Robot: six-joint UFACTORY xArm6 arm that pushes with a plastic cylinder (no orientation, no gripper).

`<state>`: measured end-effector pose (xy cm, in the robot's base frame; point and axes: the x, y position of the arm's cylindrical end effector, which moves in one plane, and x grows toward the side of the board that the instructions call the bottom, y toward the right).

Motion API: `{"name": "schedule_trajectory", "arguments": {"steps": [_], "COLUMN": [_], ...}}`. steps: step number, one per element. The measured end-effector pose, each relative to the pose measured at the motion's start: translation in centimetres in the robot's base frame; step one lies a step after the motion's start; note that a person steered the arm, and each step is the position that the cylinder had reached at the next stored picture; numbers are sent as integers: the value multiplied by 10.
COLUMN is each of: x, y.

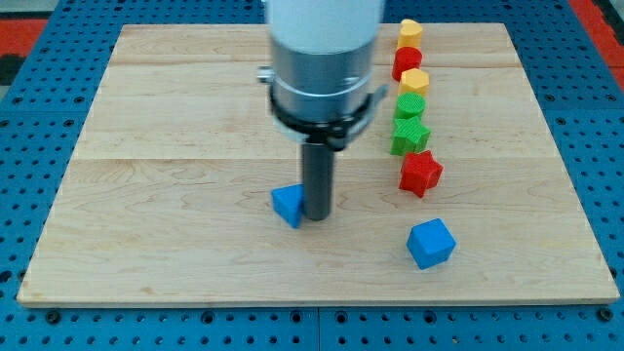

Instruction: Push the triangle parallel to the green circle

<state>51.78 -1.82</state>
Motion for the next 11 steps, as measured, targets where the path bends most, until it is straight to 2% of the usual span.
{"name": "schedule_trajectory", "arguments": {"steps": [1,2,3,4,6,7,8,9,10,11], "x": [-5,26,5,-32,-102,-113,-61,-23,-12,-2], "y": [-44,-24,-80,-93,-84,-78,21,72,121,214]}}
